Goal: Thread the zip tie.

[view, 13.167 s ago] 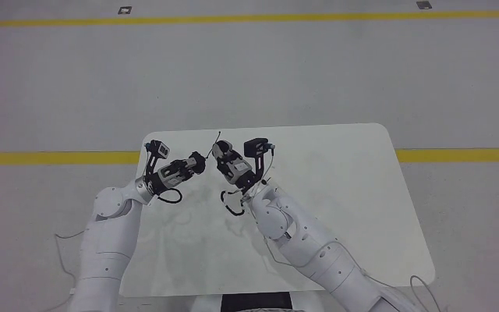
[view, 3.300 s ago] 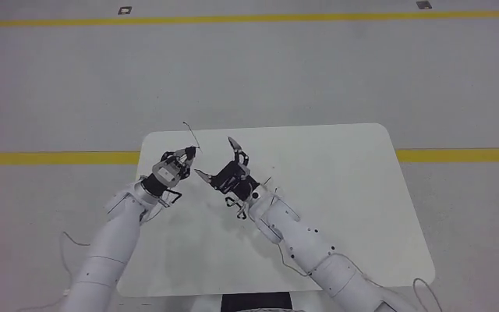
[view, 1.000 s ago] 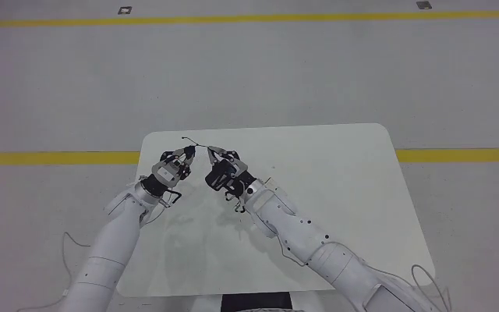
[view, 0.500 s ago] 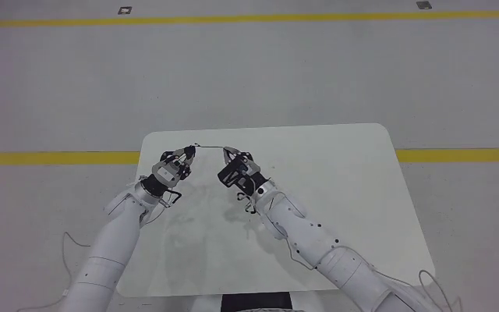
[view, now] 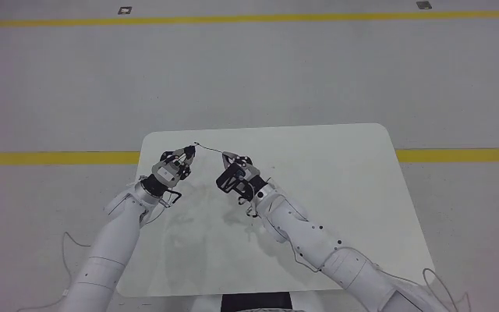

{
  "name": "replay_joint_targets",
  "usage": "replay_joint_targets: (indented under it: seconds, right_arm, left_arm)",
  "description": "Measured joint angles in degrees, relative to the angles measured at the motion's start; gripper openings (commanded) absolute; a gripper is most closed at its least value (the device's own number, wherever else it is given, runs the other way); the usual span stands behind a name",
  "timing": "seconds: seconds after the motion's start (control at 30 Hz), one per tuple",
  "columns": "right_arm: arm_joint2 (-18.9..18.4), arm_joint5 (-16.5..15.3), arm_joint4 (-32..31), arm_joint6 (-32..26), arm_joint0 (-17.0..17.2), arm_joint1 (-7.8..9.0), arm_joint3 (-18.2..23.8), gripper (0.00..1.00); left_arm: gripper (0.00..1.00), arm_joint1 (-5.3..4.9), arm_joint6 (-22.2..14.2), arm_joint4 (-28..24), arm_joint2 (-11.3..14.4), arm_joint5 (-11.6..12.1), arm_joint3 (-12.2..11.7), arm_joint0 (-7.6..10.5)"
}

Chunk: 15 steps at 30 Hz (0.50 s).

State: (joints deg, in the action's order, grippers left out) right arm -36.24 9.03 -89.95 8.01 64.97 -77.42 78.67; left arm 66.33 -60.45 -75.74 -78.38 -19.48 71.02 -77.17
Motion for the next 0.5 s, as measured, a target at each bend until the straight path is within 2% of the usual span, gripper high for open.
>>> replay_joint_targets:
  seconds: [0.3,0.33,0.37,0.4,0.5]
  right_arm:
    - [1.0,0.8,0.0,-0.7,0.1,1.16,1.1,0.0]
    - [1.3,0.5,0.0,-0.7,-0.1,1.33,1.2,0.05]
    - [1.6,0.4,0.0,-0.6,-0.4,1.5,1.3,0.41]
    - [2.0,0.6,0.0,-0.8,-0.6,1.71,1.6,1.0]
    - [3.3,1.2,0.0,-1.3,-1.1,2.19,2.2,1.0]
  left_arm:
    - [0.0,0.0,0.0,0.0,0.0,0.0,0.0,0.0]
    - [0.0,0.0,0.0,0.0,0.0,0.0,0.0,0.0]
    - [0.0,0.0,0.0,0.0,0.0,0.0,0.0,0.0]
    - [0.0,0.0,0.0,0.0,0.0,0.0,0.0,0.0]
    - [0.0,0.0,0.0,0.0,0.0,0.0,0.0,0.0]
